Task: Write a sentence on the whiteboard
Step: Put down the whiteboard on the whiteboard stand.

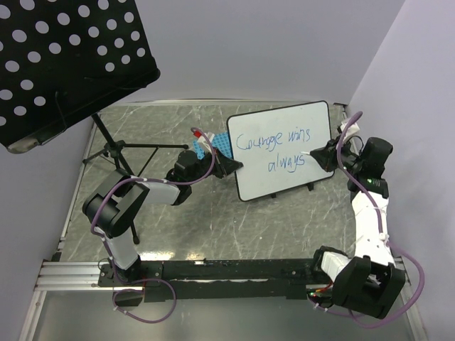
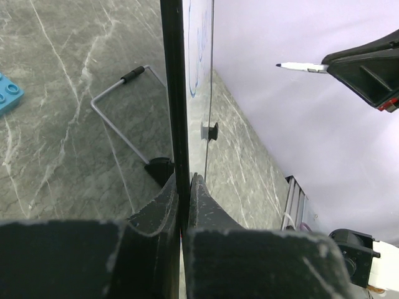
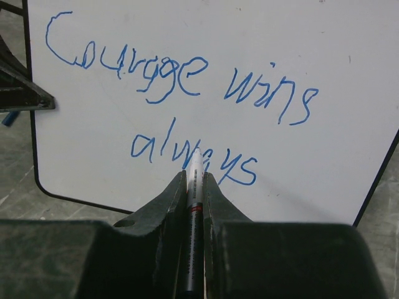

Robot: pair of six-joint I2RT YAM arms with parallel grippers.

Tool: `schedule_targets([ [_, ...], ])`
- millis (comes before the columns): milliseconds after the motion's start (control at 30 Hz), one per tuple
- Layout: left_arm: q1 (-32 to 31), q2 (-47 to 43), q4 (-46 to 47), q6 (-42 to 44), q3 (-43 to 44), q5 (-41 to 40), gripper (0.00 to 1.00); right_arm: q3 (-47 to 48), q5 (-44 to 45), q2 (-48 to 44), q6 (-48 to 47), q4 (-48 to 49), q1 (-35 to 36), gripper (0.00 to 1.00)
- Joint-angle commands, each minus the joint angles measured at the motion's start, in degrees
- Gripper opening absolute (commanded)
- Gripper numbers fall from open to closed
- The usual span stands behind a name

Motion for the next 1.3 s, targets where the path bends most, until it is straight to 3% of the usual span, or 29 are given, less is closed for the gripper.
schedule_targets([
  [0,-0.44,-1.04,1.16,5.04,-0.52,2.90,0.01,1.60,-3.70,-2.31,2.85,-0.77,-1.10,0.00],
  [467,-0.44,-0.51,0.99,6.01,0.79,3.60,0.01,-0.68,-11.44,-5.13,7.07,0.45,-5.49,0.00],
  [1267,3.33,3.53,-4.90,9.52,11.95,8.17,0.01,-0.15,-13.55,-5.57,4.44,-2.36,-8.92,0.00],
])
